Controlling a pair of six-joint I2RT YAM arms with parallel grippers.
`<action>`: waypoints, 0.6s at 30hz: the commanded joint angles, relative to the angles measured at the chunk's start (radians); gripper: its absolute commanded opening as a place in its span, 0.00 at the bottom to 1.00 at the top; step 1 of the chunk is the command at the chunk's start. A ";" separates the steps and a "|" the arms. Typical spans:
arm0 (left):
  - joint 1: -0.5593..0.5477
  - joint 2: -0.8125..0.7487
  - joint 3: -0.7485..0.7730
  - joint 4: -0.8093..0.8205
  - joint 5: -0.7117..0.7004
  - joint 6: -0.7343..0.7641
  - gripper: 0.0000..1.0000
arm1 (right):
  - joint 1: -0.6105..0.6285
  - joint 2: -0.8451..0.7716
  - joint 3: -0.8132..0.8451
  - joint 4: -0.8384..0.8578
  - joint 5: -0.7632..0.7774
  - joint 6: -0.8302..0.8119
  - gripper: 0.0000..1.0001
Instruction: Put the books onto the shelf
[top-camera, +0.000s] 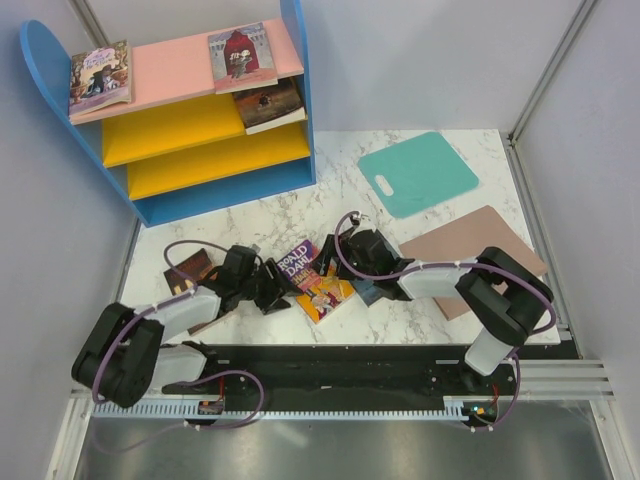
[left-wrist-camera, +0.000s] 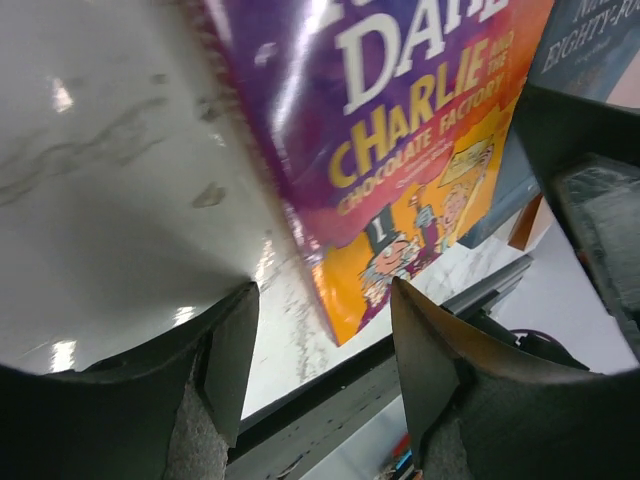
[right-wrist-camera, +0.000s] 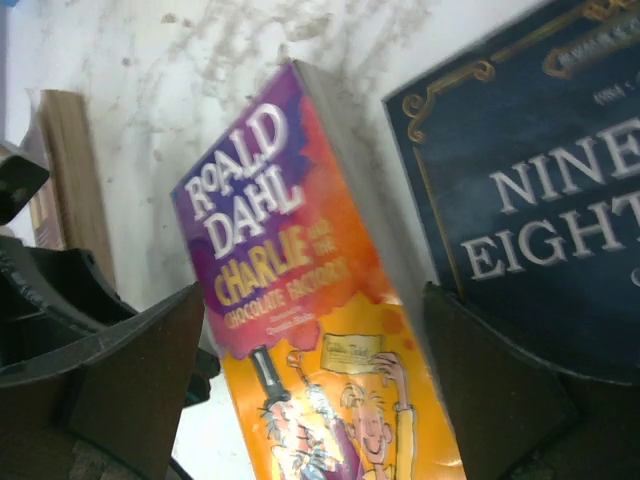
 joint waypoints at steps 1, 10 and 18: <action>-0.072 0.126 0.031 0.085 -0.098 -0.067 0.64 | -0.009 0.019 -0.021 -0.207 0.128 -0.056 0.98; -0.098 0.147 0.126 0.024 -0.176 -0.040 0.64 | -0.007 0.094 -0.053 -0.025 -0.061 -0.039 0.93; -0.097 0.153 0.175 -0.036 -0.213 -0.015 0.64 | -0.006 0.152 -0.078 0.190 -0.234 -0.019 0.00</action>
